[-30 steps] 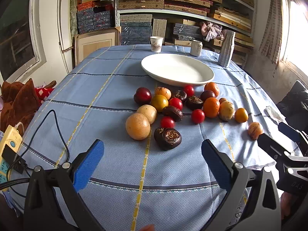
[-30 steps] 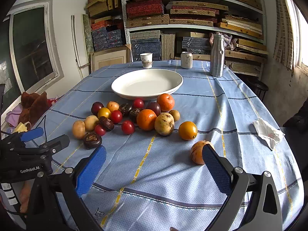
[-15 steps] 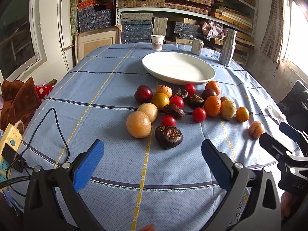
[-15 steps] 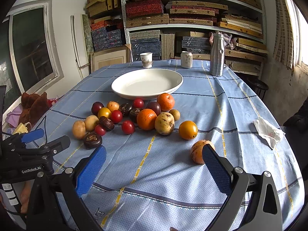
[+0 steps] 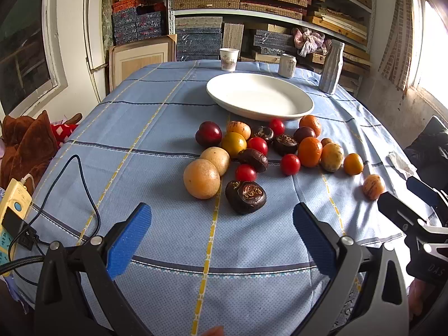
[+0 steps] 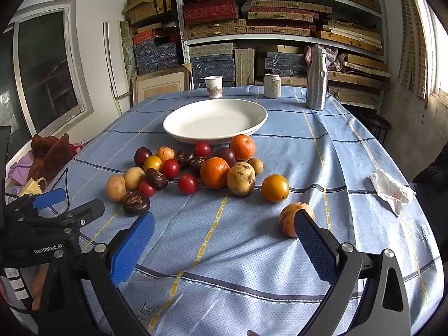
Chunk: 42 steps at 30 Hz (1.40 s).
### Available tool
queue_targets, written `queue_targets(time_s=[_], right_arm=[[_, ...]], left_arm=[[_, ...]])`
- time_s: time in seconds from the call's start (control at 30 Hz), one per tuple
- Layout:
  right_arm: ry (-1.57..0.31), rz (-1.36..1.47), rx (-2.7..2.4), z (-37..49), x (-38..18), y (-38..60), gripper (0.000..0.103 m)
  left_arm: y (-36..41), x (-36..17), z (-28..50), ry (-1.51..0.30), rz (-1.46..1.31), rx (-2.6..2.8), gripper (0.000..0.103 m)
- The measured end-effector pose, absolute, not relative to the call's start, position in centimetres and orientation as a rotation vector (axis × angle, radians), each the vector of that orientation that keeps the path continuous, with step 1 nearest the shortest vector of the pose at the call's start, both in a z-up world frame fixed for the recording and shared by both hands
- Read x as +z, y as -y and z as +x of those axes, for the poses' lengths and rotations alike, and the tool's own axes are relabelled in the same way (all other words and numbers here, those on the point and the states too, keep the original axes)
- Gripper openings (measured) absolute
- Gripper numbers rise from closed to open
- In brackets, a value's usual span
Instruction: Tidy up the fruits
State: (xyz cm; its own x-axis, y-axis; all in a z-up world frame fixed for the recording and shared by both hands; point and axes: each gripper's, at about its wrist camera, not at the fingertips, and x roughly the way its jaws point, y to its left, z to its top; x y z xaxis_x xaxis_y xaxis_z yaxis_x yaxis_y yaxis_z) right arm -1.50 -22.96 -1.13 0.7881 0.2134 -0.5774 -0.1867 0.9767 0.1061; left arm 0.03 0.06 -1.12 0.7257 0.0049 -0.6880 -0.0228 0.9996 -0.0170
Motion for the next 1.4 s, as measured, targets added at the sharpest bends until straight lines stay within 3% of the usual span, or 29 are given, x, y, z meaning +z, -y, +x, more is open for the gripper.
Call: queue_targets(time_s=[1.4], right_arm=[[-0.629, 0.040, 0.216, -1.49, -1.18, 22.82, 0.100]], left_arm=[[0.36, -1.82, -0.14, -0.780, -0.019, 0.011, 0.099]])
